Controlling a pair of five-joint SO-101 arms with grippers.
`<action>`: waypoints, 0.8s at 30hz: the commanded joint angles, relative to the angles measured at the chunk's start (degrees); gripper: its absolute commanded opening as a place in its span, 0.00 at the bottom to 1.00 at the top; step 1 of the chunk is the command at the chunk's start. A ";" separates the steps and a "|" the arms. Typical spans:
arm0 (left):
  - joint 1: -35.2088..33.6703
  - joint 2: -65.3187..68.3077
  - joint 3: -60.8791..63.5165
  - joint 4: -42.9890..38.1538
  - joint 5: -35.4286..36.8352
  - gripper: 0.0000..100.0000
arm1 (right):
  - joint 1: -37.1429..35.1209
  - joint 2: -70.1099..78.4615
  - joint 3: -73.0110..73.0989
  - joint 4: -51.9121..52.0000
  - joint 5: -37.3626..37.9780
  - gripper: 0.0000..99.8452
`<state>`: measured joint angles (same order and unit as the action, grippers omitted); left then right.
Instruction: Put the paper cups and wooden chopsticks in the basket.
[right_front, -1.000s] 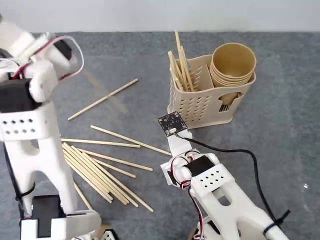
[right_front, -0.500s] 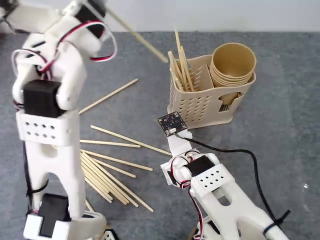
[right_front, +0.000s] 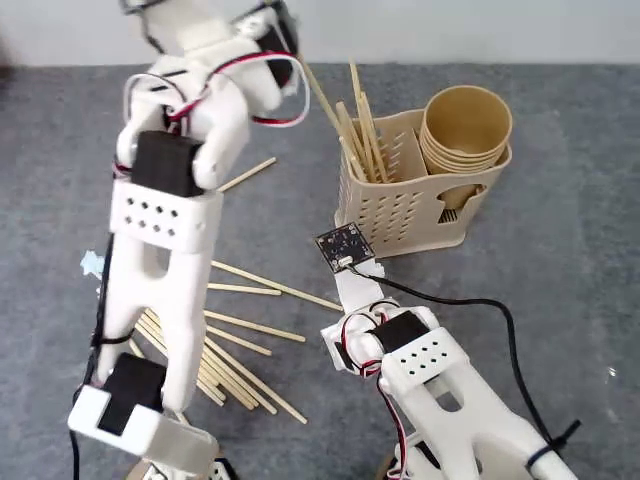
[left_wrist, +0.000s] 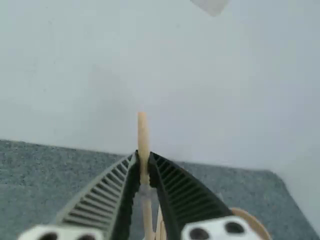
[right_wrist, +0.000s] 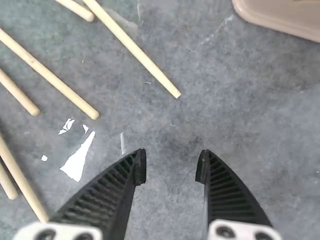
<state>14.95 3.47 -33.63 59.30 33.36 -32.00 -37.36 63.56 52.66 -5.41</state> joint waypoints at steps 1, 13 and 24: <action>1.14 0.00 -1.98 2.02 -2.73 0.09 | 0.40 -1.71 -0.44 0.40 0.53 0.18; -1.32 -4.66 -8.75 13.80 -2.55 0.25 | 0.40 -1.71 -0.44 0.40 0.53 0.18; -20.57 -11.16 -9.27 31.91 -2.99 0.11 | 0.40 -1.71 -0.44 0.40 0.53 0.18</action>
<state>-0.18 -4.26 -40.75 86.90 30.99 -32.00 -37.36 63.56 52.66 -5.41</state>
